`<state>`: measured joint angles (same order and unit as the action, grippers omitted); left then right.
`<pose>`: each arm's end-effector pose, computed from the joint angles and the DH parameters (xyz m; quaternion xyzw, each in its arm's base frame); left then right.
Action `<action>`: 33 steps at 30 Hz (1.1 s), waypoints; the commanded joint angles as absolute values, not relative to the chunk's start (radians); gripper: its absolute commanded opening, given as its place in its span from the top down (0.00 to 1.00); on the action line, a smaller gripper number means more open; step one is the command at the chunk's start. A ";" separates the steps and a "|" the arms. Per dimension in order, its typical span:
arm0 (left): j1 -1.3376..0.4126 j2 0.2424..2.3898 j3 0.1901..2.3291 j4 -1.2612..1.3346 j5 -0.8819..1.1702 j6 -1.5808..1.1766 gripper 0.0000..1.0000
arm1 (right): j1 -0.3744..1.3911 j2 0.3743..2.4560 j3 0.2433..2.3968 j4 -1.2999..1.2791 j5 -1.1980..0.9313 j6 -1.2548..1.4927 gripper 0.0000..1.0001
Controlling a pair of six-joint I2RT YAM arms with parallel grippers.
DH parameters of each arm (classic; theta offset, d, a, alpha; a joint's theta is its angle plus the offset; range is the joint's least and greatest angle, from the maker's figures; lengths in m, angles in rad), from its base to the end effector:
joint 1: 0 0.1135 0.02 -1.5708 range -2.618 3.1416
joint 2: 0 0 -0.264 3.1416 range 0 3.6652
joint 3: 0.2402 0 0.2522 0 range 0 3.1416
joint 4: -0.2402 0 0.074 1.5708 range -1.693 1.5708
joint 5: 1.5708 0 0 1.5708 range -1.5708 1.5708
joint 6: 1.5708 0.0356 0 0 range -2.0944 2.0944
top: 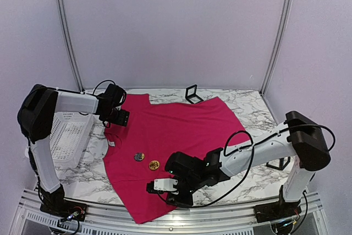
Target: Pin the brooch onto the clothing
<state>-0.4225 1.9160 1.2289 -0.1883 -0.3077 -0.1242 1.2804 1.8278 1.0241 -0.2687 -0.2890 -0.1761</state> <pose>0.3746 -0.1566 0.1701 0.0864 0.9265 0.0478 0.3631 0.0911 0.3402 0.1391 -0.6648 0.6921 0.2468 0.1346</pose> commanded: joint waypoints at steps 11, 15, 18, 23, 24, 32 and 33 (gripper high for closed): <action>-0.421 1.894 1.244 -0.164 -0.311 -0.112 0.15 | 1.313 1.622 1.086 -0.443 -0.317 -0.154 1.00; -0.423 1.835 1.196 -0.163 -0.320 -0.126 0.15 | 1.150 1.483 1.048 -0.316 -0.269 -0.080 1.00; -0.430 1.761 1.147 -0.159 -0.319 -0.141 0.15 | 0.935 1.408 1.004 -0.256 -0.188 -0.021 1.00; -0.449 1.601 1.021 -0.079 -0.303 -0.183 0.15 | 0.550 1.364 0.936 -0.193 -0.048 0.074 1.00; -0.451 1.578 0.980 -0.053 -0.293 -0.191 0.15 | 0.467 1.364 0.924 -0.172 -0.040 0.098 1.00; -0.531 1.401 0.718 0.071 -0.318 -0.322 0.15 | 0.214 1.515 0.922 -0.069 -0.070 0.071 0.99; -0.561 1.389 0.700 0.064 -0.344 -0.328 0.15 | 0.215 1.550 0.943 -0.096 -0.061 0.072 1.00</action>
